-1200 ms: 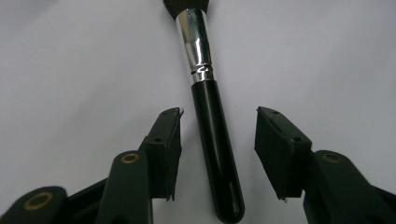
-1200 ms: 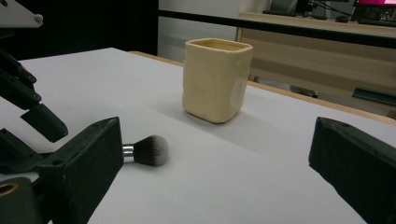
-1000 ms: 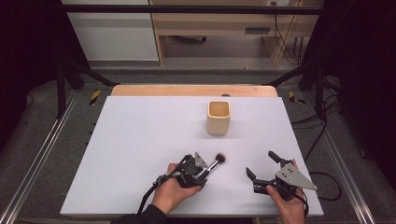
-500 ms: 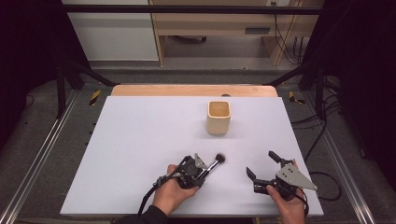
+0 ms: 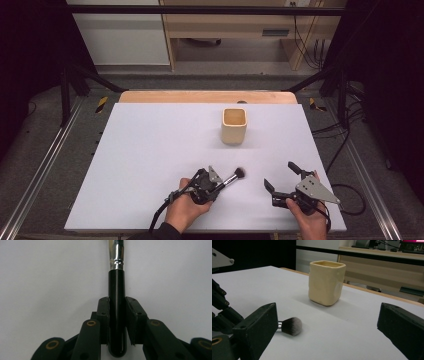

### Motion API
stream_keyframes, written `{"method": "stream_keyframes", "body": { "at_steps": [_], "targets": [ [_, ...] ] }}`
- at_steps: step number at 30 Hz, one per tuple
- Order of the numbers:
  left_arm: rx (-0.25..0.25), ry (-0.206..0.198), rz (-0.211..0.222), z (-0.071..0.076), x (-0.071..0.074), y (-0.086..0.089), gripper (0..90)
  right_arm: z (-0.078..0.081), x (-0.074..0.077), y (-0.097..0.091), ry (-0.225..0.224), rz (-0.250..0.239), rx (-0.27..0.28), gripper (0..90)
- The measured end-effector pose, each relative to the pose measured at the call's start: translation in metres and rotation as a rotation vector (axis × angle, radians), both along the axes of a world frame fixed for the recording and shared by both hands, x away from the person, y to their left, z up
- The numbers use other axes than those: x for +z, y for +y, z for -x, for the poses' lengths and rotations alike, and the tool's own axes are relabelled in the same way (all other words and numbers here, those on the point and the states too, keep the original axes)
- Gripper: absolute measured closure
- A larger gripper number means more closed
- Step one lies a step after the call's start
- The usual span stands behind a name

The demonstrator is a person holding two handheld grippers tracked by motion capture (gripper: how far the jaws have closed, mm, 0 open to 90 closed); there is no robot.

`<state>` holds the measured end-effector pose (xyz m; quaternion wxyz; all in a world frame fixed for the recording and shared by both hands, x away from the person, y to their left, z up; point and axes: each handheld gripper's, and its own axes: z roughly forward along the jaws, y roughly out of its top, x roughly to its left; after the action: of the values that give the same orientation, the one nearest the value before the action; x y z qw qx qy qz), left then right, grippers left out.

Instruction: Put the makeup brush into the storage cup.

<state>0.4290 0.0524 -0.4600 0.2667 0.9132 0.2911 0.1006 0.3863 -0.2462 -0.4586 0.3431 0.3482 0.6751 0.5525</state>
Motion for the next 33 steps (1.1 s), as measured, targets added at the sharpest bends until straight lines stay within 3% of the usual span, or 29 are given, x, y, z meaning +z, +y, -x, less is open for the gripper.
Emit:
{"method": "stream_keyframes", "body": {
  "at_steps": [3,10,12,13,16,21,24,26,33],
  "targets": [
    [0.006,-0.04,0.026,0.001,0.001,0.003,74.4,0.0,0.0,0.0,0.003,0.0,-0.002,3.6],
    [-0.001,-0.082,0.091,0.001,0.009,0.01,74.4,0.0,-0.002,-0.002,0.009,-0.004,-0.006,3.6],
    [-0.004,-0.081,0.099,0.001,0.01,0.012,74.4,-0.001,-0.003,-0.002,0.017,-0.01,-0.01,3.5],
    [0.0,-0.081,0.128,0.0,0.01,0.016,74.4,-0.001,-0.003,-0.002,0.019,-0.009,-0.011,3.5],
    [0.001,-0.088,0.156,-0.001,0.011,0.021,74.4,-0.002,-0.004,-0.002,0.024,-0.011,-0.013,3.5],
    [-0.003,-0.109,0.204,-0.002,0.013,0.031,74.4,-0.005,-0.004,-0.002,0.059,-0.056,-0.023,3.2],
    [0.011,-0.131,0.26,-0.002,0.016,0.041,74.4,-0.008,0.002,0.003,0.077,-0.077,-0.018,3.1],
    [0.009,-0.141,0.269,-0.002,0.017,0.044,74.4,-0.009,0.005,0.006,0.073,-0.084,-0.012,3.0],
    [0.041,-0.185,0.343,0.003,0.025,0.06,74.4,-0.005,0.039,0.039,0.044,-0.089,0.048,3.8]
  ]
}}
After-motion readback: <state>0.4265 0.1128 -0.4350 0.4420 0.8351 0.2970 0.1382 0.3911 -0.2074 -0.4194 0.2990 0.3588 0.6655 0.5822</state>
